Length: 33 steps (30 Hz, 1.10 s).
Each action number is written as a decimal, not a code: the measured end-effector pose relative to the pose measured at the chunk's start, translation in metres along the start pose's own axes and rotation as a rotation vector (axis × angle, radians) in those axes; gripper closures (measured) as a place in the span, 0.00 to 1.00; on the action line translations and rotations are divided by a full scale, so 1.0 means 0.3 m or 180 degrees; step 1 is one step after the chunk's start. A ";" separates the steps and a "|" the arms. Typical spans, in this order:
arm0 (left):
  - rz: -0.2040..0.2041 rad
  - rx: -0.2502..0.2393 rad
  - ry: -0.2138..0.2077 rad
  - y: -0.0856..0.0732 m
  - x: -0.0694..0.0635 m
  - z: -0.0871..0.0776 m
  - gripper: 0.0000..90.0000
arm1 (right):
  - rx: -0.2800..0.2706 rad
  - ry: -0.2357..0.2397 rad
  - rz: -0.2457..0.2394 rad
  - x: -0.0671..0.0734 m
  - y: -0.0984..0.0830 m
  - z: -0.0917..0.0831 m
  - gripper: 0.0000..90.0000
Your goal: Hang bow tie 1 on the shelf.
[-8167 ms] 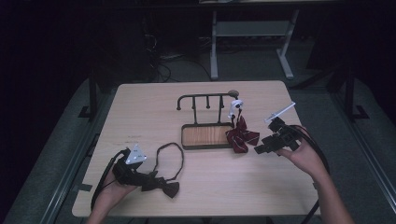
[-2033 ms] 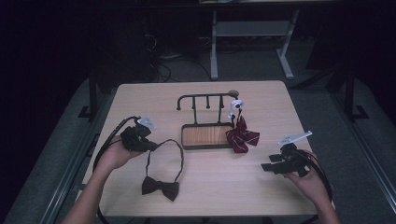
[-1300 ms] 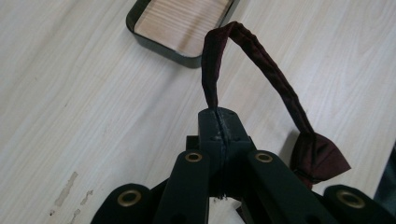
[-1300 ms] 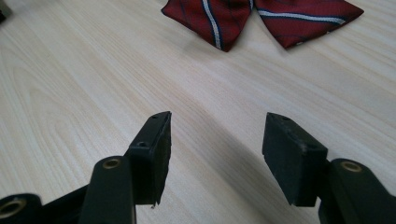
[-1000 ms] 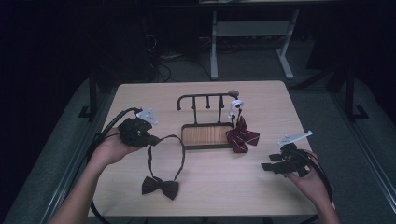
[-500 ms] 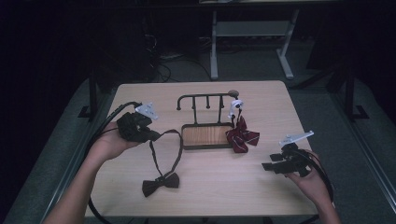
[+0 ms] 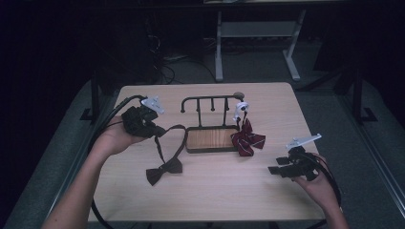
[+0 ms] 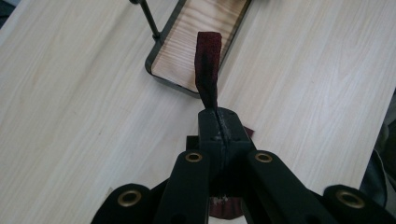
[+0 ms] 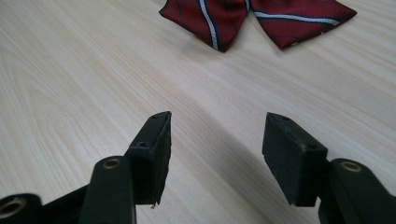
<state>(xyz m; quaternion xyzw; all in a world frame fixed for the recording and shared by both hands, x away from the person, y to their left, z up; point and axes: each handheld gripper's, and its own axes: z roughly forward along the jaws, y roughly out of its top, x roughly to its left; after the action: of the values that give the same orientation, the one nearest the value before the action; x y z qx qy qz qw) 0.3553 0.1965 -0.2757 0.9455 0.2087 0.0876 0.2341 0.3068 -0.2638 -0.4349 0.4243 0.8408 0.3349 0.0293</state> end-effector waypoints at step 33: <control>0.0004 0.0127 0.0115 0.147 0.074 -0.038 1.00 | 0.0033 0.0003 -0.0019 -0.008 -0.008 0.008 0.47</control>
<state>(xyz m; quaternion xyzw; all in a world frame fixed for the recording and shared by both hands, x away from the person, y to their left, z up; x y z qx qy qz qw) 0.3879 0.1753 -0.2432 0.9484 0.2139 0.1006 0.2113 0.3075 -0.2654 -0.4389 0.4217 0.8438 0.3306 0.0277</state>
